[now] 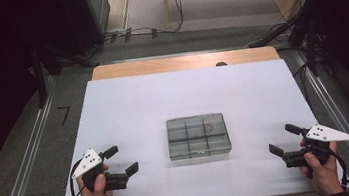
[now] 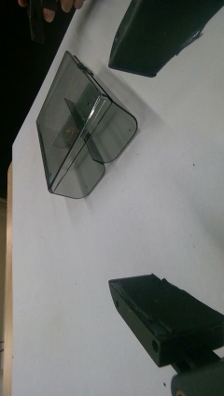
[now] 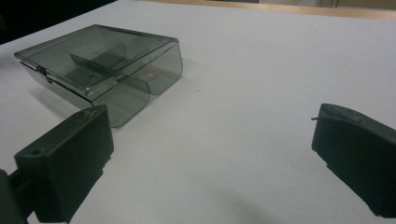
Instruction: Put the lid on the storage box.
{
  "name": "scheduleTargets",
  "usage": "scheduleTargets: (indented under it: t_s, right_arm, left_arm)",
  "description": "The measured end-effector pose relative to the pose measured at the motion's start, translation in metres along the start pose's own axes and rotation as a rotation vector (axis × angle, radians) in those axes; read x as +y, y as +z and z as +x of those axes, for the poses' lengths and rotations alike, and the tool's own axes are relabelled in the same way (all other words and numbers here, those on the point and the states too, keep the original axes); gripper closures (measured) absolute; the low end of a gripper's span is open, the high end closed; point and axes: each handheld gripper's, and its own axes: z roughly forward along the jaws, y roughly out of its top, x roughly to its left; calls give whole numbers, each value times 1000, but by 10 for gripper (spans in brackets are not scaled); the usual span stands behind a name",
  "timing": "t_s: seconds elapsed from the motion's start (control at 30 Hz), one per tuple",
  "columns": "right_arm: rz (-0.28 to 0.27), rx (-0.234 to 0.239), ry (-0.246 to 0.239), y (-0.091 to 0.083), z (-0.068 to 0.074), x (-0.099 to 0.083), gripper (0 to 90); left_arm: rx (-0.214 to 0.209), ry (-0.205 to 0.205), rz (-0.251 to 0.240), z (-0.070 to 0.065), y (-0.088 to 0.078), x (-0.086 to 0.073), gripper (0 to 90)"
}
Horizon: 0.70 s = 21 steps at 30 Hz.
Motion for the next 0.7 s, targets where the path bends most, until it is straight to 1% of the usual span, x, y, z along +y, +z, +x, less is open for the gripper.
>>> scheduleTargets:
  t_s: [0.1, 0.17, 0.2, 0.3, 0.4, 0.47, 0.5, 0.53, 0.6, 0.7]
  right_arm:
    - [1, -10, 1, -3, -4, -2, 0]
    - [13, -24, 0, -4, -6, -4, 0]
    - [18, -29, -8, -5, -7, -5, 0]
    - [23, -52, -14, -8, -10, -9, 0]
    - [25, -57, -9, -11, -16, -12, 0]
    - [16, -57, 4, -13, -19, -13, 0]
    - [15, -59, 11, -14, -19, -13, 0]
    - [13, -59, 5, -15, -21, -13, 0]
    - [10, -63, 8, -16, -23, -14, 0]
    - [12, -63, 18, -15, -24, -15, 0]
  left_arm:
    - [8, 3, 0, 2, -1, -1, 0]
    - [13, 6, 4, 3, -2, -2, 0]
    - [13, 5, 0, 4, -2, -2, 0]
    - [21, 15, -1, 6, -4, -4, 0]
    - [25, 13, 1, 9, -6, -5, 0]
    - [27, 16, 0, 11, -8, -7, 0]
    - [28, 14, 0, 12, -9, -7, 0]
    - [27, 11, -4, 13, -10, -8, 0]
    - [24, 7, -10, 14, -11, -9, 0]
    - [27, -2, -7, 15, -10, -10, 0]
